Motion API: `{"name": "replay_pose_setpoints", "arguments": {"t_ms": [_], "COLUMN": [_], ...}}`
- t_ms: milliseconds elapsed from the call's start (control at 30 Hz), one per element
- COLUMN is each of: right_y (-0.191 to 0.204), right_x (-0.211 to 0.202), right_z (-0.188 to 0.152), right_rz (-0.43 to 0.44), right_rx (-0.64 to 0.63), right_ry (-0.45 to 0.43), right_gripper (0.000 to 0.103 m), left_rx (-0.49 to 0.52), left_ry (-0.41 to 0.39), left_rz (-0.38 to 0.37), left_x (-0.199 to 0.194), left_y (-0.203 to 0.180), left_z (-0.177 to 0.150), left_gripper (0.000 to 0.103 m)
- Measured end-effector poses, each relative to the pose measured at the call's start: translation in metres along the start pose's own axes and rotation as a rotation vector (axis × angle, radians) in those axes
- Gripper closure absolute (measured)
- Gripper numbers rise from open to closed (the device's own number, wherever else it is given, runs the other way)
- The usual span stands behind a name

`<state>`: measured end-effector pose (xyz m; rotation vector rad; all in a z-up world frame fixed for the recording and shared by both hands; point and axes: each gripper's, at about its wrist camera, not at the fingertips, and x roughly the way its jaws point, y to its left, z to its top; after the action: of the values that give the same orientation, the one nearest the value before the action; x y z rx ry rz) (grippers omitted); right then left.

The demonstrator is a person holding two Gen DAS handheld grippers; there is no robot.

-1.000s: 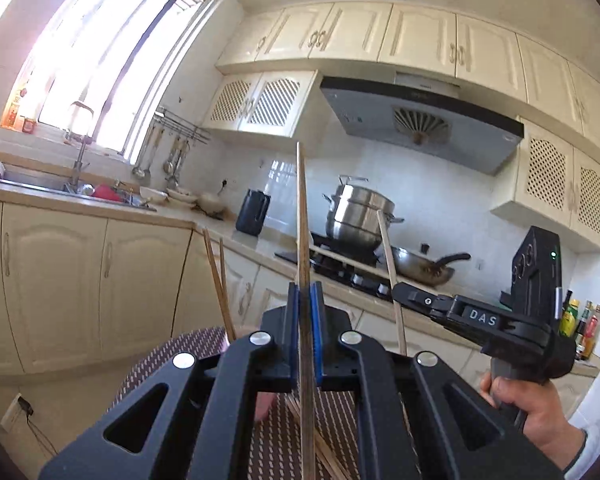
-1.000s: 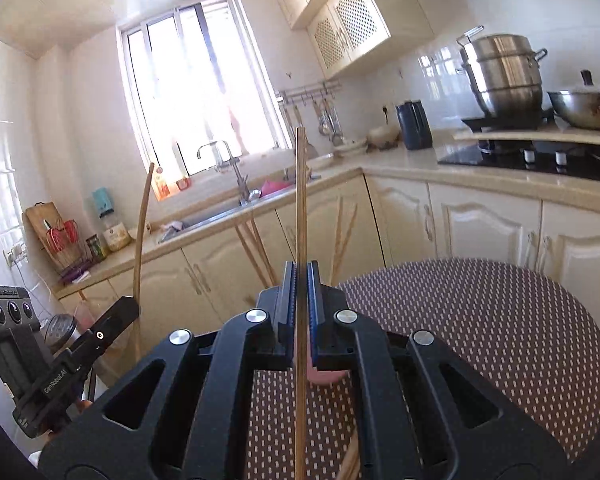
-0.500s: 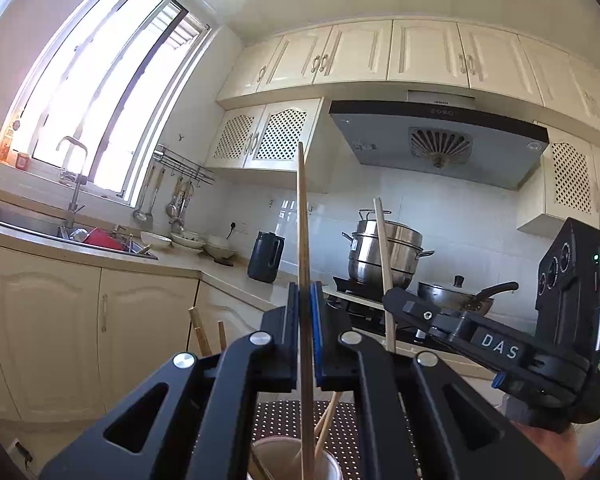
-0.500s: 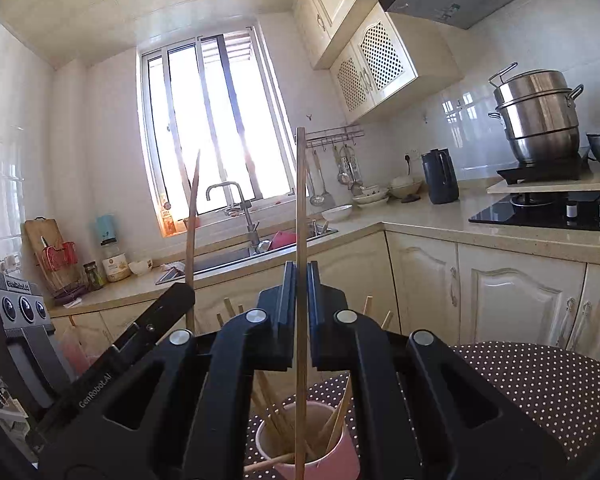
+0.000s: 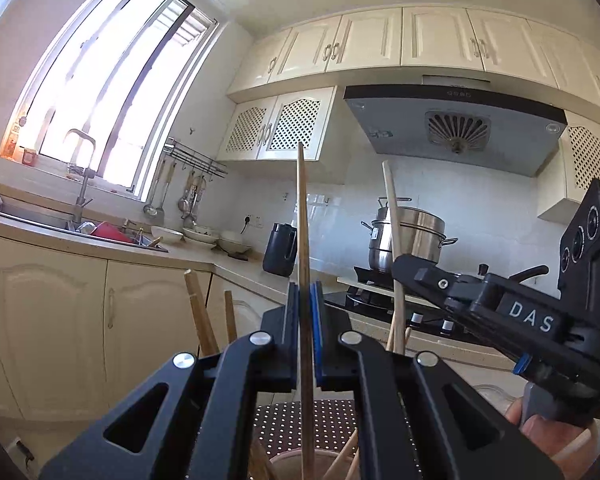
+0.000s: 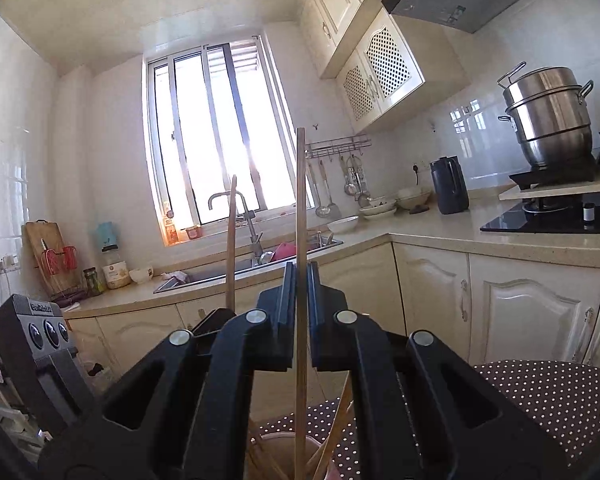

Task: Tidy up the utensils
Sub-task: 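Lower both chopsticks into the pink cup and open both grippers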

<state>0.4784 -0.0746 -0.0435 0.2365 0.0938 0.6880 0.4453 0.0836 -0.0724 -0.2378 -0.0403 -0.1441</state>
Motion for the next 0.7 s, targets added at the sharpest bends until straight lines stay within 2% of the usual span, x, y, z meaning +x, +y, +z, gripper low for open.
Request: {"name": "replay_pose_setpoints", "arguments": {"t_ms": [267,700], "right_y": [0.0,0.006], "right_x": [-0.006,-0.036], "right_z": [-0.014,-0.047], "right_rz": [0.015,0.016], "right_rx": [-0.01,-0.036], "right_ry": [0.056,0.221], "right_gripper": [0.097,0.097], "left_rx": [0.007,0.029], "left_ry": [0.073,0.175], "left_rz": [-0.024,-0.037], "left_x": [-0.003,-0.046], "left_y": [0.004,0.005], "left_z": [-0.012,-0.028], "left_gripper": [0.097,0.097]}}
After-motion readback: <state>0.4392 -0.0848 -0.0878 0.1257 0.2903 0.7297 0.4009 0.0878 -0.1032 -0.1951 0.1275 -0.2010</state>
